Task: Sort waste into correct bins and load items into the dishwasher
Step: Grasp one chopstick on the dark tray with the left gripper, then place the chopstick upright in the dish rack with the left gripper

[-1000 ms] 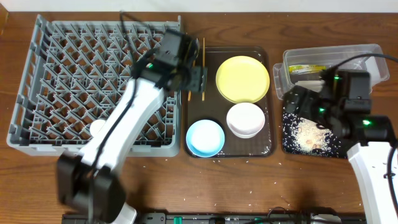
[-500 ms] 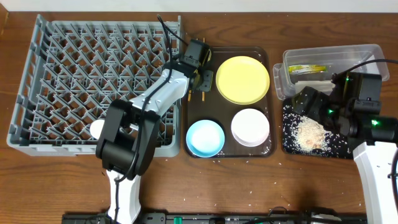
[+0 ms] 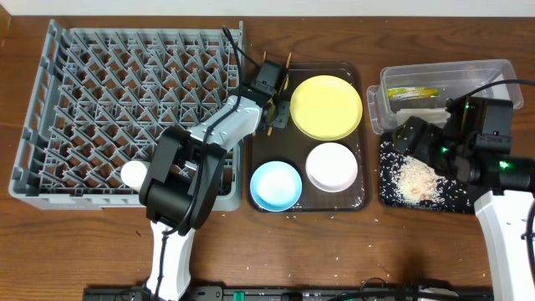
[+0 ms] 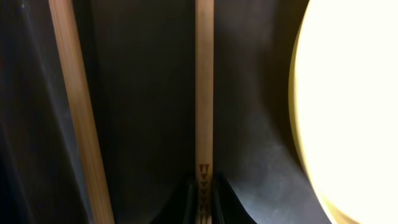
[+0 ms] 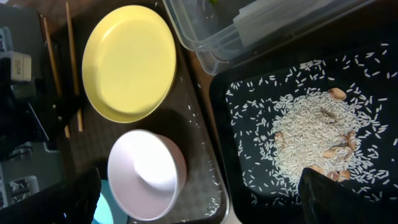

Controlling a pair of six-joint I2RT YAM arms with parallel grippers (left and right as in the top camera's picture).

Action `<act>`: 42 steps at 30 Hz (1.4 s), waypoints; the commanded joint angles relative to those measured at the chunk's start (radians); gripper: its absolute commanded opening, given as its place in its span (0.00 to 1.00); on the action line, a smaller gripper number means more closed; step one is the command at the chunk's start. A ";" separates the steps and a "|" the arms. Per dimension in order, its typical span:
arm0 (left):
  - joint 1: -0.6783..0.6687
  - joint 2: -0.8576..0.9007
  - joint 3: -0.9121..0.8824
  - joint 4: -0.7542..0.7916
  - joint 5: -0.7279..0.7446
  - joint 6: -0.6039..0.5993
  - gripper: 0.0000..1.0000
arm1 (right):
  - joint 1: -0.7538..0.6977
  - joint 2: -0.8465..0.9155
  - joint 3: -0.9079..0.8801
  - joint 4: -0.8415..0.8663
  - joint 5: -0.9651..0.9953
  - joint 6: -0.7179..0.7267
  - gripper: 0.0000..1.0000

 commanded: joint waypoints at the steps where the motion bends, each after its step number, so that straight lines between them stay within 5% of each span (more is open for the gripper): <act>1: -0.003 0.000 0.024 -0.050 -0.009 -0.036 0.08 | -0.007 0.000 0.000 -0.001 -0.005 0.015 0.99; 12: 0.051 -0.376 0.075 -0.351 -0.082 -0.055 0.08 | -0.007 0.000 0.000 -0.001 -0.004 0.015 0.99; 27: 0.167 -0.226 0.042 -0.387 -0.124 -0.055 0.08 | -0.007 0.000 0.000 -0.001 -0.004 0.015 0.99; 30: 0.167 -0.265 0.051 -0.390 -0.124 -0.055 0.17 | -0.007 0.000 0.000 -0.001 -0.004 0.015 0.99; 35: 0.164 -0.395 0.051 -0.381 -0.064 -0.054 0.51 | -0.007 0.000 0.000 -0.001 -0.004 0.015 0.99; 39: 0.113 -0.418 0.051 -0.343 -0.029 -0.053 0.53 | -0.007 0.000 0.000 -0.001 -0.004 0.015 0.99; 42: 0.010 -0.360 0.051 -0.230 0.021 0.068 0.53 | -0.007 0.000 0.000 -0.001 -0.005 0.015 0.99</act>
